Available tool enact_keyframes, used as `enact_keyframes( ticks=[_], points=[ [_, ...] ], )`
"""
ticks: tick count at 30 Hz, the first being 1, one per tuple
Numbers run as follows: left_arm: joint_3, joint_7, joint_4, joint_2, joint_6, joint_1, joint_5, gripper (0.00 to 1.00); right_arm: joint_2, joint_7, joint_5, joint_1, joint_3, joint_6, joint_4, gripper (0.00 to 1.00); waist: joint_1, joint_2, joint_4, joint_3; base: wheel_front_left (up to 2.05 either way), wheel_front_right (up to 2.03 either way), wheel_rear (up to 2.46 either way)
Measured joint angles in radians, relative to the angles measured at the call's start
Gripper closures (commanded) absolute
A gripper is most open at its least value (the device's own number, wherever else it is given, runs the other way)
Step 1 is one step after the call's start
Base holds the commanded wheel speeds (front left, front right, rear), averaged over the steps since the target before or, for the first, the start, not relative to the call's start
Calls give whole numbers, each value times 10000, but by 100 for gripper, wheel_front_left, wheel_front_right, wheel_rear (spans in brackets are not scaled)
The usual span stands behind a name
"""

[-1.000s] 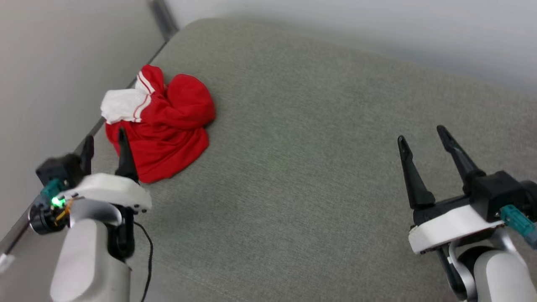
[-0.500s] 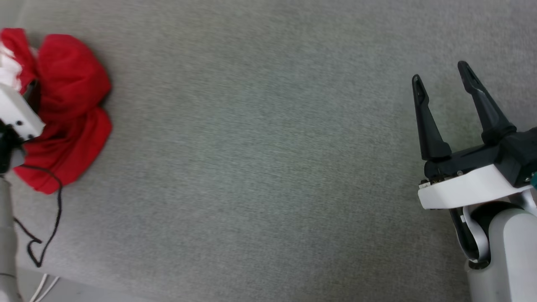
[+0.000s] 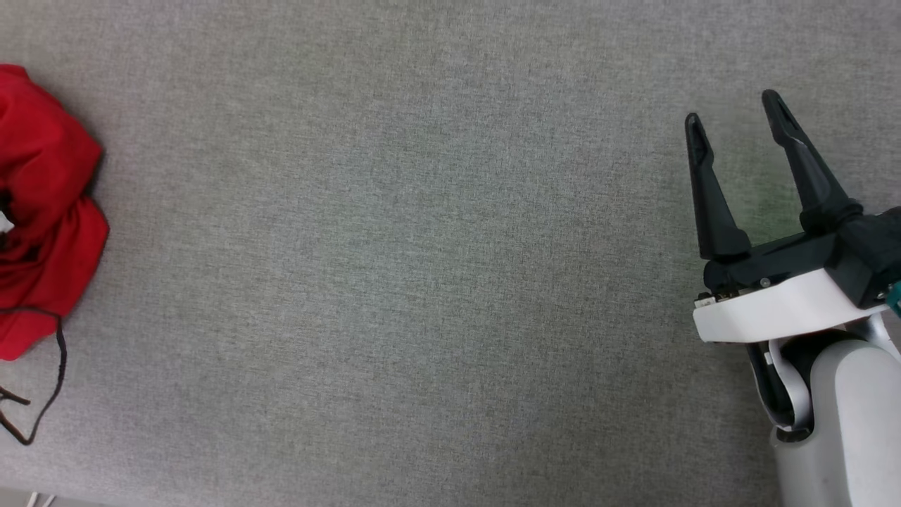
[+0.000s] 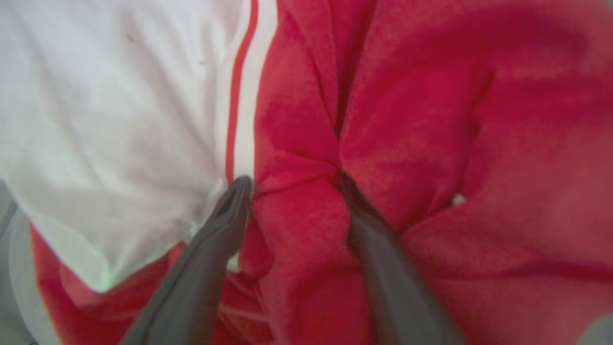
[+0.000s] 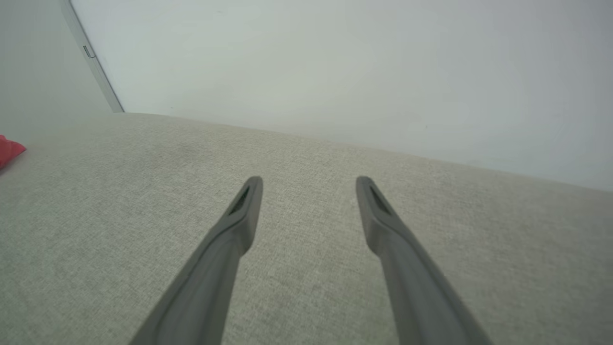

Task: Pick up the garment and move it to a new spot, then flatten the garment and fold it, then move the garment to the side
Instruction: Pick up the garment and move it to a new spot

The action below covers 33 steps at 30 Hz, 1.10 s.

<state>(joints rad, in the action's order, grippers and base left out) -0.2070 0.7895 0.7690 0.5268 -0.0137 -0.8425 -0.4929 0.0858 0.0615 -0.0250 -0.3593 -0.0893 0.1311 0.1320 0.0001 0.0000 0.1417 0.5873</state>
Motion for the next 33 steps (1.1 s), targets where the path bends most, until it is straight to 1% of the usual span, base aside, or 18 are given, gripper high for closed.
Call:
enact_keyframes(
  ticks=[3, 4, 6, 9, 10, 16, 17, 19, 20, 21, 26, 33],
  points=[
    [82, -301, -244, -71, -96, 359, 155, 100, -19, 6, 4, 11, 58, 0, -50, 0, 0, 0, 16, -198, 0, 0, 0],
    [171, -1032, -548, -138, -199, 643, 399, 100, -52, 42, 6, 102, 77, 0, -104, 0, 0, 0, 60, -473, 0, 0, 0],
    [209, -1361, -709, -238, -219, 753, 424, 100, -84, 61, 6, 186, 92, 0, -159, 0, 1, 0, 95, -709, 0, 0, 0],
    [351, -2224, -1116, -194, -280, 752, 752, 100, -138, 102, -23, 365, 150, 0, -219, 0, 0, 0, 171, -1110, 0, 0, 0],
    [474, -2811, -1396, -150, -307, 720, 982, 100, -173, 111, -42, 496, 190, 0, -284, 0, 0, 0, 223, -1403, 0, 0, 0],
    [846, -4769, -2079, -364, -192, 436, 1402, 100, -267, 213, -201, 921, 401, 0, -403, 0, 0, 0, 318, -2377, 0, 0, 0],
    [840, -5557, -2230, -512, -163, 372, 1429, 100, -286, 236, -244, 1087, 489, 0, -420, 0, -1, 0, 311, -2703, 0, 0, 0],
    [909, -6240, -2357, -727, -173, 391, 1488, 100, -311, 267, -290, 1286, 560, 0, -441, 0, -1, 0, 277, -3026, 0, 0, 0],
    [1083, -7033, -2623, -1104, -148, 642, 1557, 100, -324, 263, -378, 1629, 732, 0, -441, 0, -2, 0, 155, -3499, 0, 0, 0],
    [1131, -7267, -2738, -1248, -146, 796, 1570, 100, -326, 268, -510, 1754, 759, 0, -456, 0, -2, 0, 92, -3647, 0, 0, 0],
    [1662, -7990, -3482, -2023, -121, 1447, 1680, 100, -334, 245, -790, 2242, 941, 0, -499, 0, -3, 0, -432, -4199, 0, 0, 0],
    [2738, -8282, -4495, -3336, 59, 2478, 1703, 100, -339, 117, -970, 2668, 957, 0, -493, 0, -3, 0, -1484, -4720, 0, 0, 0]
  ],
)
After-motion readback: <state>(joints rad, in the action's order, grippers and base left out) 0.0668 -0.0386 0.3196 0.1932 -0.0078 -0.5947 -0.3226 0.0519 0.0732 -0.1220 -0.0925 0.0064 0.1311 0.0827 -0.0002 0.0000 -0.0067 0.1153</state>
